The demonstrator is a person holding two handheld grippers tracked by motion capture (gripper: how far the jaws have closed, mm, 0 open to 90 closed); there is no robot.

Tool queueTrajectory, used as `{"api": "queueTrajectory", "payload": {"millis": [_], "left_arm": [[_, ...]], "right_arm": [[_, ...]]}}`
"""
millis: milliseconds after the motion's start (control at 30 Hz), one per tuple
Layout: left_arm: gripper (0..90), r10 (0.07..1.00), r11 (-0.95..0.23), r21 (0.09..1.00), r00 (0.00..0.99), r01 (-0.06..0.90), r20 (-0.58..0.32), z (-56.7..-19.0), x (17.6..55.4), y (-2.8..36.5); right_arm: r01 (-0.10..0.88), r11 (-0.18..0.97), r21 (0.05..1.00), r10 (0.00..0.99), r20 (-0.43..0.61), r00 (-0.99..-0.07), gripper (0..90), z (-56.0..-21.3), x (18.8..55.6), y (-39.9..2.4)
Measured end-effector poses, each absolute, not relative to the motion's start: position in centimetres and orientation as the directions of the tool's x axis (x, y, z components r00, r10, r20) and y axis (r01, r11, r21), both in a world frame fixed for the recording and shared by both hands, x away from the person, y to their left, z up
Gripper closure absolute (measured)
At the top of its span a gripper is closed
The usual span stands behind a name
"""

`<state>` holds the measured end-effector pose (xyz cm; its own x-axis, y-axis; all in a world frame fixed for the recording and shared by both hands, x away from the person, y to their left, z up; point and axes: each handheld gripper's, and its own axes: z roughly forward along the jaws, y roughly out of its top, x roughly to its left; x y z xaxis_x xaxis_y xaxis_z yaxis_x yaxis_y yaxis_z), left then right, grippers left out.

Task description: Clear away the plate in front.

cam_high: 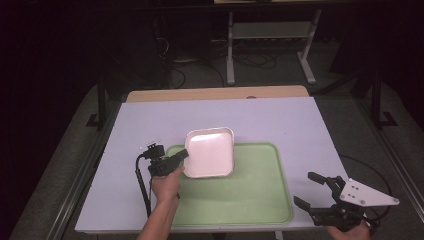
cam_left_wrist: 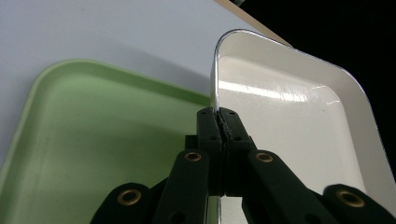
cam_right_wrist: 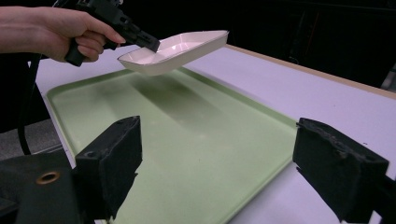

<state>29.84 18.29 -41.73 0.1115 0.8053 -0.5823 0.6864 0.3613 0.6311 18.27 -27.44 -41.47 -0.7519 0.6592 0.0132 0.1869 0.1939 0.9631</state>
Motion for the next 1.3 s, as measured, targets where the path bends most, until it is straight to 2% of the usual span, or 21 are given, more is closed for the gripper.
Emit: {"api": "queueTrajectory", "payload": {"millis": [467,1300], "left_arm": [[88.9,0.801,0.367,0.606,0.091,0.706,-0.592,-42.9,28.4,18.0],[88.9,0.841,0.316,0.611,0.084,0.726,-0.534,-43.6,26.5,17.4]], "right_arm": [[0.190,0.195,0.962,0.658,0.015,-0.753,14.7,-41.5,18.3,-27.4],[0.189,0.199,0.962,0.653,0.014,-0.758,14.7,-41.6,18.5,-27.1]]}}
